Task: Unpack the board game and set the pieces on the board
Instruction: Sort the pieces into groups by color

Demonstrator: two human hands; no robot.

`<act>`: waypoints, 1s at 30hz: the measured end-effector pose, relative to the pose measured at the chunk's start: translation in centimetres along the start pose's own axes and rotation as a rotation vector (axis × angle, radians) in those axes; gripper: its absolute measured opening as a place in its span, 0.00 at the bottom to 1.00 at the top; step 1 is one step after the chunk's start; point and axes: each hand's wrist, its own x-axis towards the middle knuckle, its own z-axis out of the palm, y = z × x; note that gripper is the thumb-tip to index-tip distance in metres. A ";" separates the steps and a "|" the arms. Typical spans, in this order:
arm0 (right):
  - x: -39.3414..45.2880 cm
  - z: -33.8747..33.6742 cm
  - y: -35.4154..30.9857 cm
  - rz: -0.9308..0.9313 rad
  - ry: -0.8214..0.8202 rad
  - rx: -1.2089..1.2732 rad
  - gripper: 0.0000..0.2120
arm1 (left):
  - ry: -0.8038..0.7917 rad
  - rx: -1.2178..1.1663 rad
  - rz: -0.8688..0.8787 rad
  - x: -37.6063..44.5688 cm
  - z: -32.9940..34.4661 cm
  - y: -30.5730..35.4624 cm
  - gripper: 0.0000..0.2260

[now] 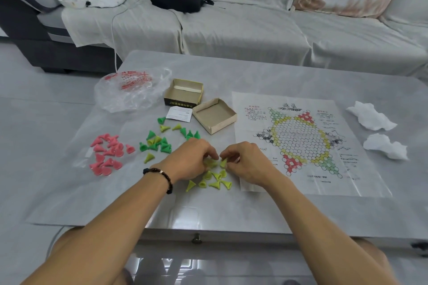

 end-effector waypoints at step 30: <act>8.9 5.8 -11.2 -0.257 -0.018 -0.195 0.18 | 0.337 0.068 -0.289 -7.4 -2.3 -8.8 0.14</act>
